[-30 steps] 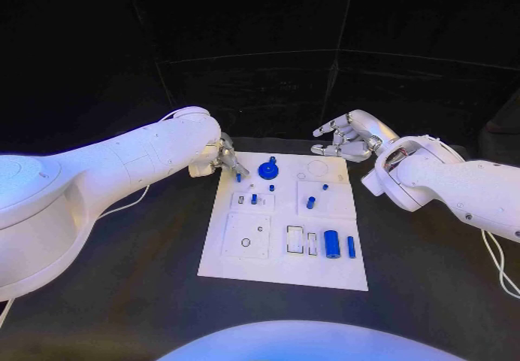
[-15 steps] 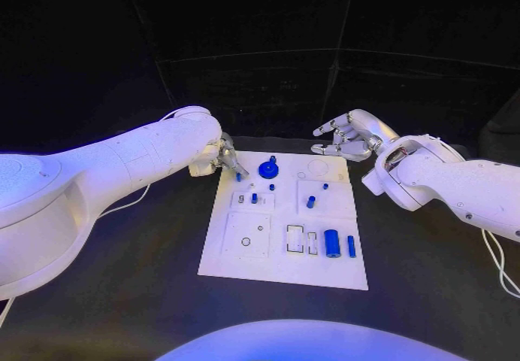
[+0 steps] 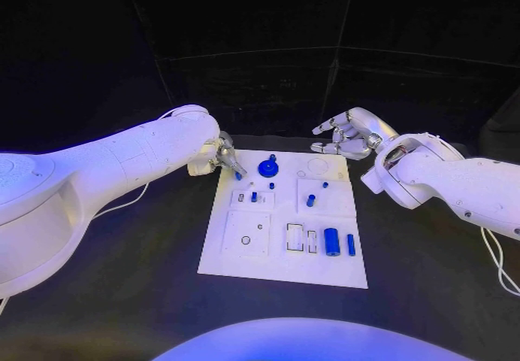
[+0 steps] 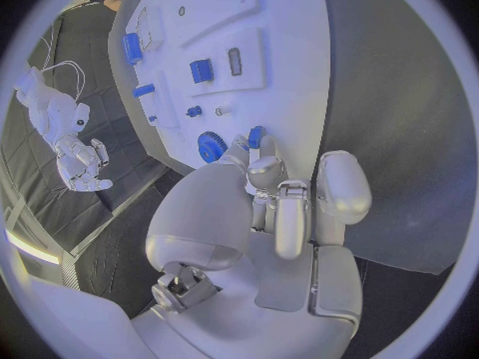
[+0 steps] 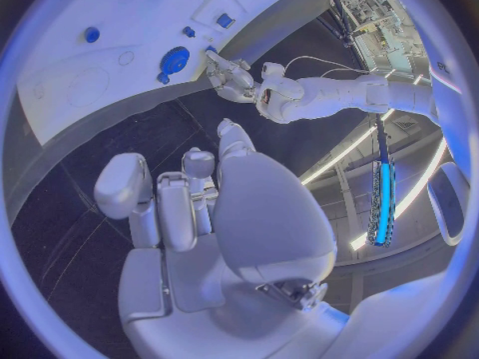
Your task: Assemble the parts on the task board
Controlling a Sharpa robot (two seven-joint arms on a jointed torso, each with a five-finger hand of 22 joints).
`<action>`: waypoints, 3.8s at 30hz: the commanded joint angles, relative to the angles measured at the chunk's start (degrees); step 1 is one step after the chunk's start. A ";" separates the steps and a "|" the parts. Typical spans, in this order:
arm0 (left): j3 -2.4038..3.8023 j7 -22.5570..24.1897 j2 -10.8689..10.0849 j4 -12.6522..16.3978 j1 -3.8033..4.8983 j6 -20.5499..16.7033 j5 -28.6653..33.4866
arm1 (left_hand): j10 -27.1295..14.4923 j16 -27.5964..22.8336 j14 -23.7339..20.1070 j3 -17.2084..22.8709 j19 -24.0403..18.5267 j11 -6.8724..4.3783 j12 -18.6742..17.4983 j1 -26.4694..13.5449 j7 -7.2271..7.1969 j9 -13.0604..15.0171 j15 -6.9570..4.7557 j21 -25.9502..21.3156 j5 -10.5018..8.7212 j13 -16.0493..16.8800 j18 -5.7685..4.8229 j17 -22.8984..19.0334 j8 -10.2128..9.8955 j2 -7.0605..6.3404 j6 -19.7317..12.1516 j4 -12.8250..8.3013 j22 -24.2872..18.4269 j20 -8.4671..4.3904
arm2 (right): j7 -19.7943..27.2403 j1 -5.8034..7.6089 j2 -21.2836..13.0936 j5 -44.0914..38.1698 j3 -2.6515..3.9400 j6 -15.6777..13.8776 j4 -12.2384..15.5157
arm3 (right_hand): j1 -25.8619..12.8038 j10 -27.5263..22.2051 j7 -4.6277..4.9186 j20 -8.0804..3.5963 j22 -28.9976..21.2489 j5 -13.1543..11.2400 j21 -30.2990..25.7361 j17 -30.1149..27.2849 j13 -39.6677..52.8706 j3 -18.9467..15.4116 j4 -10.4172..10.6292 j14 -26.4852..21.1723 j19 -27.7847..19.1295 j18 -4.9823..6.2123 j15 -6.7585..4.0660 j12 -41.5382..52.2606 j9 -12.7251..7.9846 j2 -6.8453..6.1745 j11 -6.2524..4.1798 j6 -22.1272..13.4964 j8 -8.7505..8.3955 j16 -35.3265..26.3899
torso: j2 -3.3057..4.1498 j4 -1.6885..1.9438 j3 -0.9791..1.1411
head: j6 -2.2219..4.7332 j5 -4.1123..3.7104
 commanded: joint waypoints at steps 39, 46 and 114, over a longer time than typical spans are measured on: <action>0.15 -0.11 -13.98 25.29 -1.48 -14.03 0.39 | 0.47 0.18 6.05 2.79 0.23 -0.74 -0.78 3.51 -0.47 1.27 -0.66 0.01 -0.18 -0.66 0.49 15.09 1.47 1.47 0.11 -3.40 0.34 -0.53 | 0.51 0.11 -0.28 0.71 0.02 0.46 -0.66 | 0.11 -0.30 -0.19 -0.25 -0.09 0.58 -0.34 0.23 -0.11 -0.20 0.13 2.67 -0.08 0.68 -0.41 0.01 -0.02 0.74 -0.09 0.36 0.35 -0.39 | -0.38 0.45 -0.09 | -0.67 0.71; 0.14 -0.92 -13.42 25.45 -1.91 -11.67 -0.87 | 0.41 0.18 6.05 2.82 0.20 -0.74 -0.93 3.53 -0.48 1.29 -0.66 -0.06 -0.18 -0.87 0.51 15.09 1.48 1.46 0.09 -3.46 0.26 -0.54 | 0.45 0.11 -0.15 0.72 0.02 0.67 -0.74 | 0.11 -0.30 -0.19 -0.25 -0.09 0.58 -0.34 0.23 -0.11 -0.20 0.13 2.67 -0.08 0.68 -0.41 0.01 -0.02 0.74 -0.09 0.36 0.35 -0.39 | -0.29 0.25 0.02 | -0.82 0.93; -0.08 -3.16 -13.95 26.44 -2.00 -6.39 -1.90 | 1.39 0.18 6.05 2.13 0.59 -0.68 -0.57 -0.95 -0.45 1.94 -0.67 0.34 -0.20 -0.22 0.35 15.09 2.26 -0.35 0.63 -2.52 0.93 -0.64 | 0.40 0.11 -0.12 0.72 0.01 0.82 -0.78 | -0.11 -0.31 -0.18 -0.27 -0.34 0.60 -0.51 0.23 -0.23 -0.34 0.34 2.68 -0.13 0.72 -0.41 0.03 -0.02 0.85 -0.07 0.35 0.37 -0.45 | -0.23 0.19 0.00 | -1.56 0.84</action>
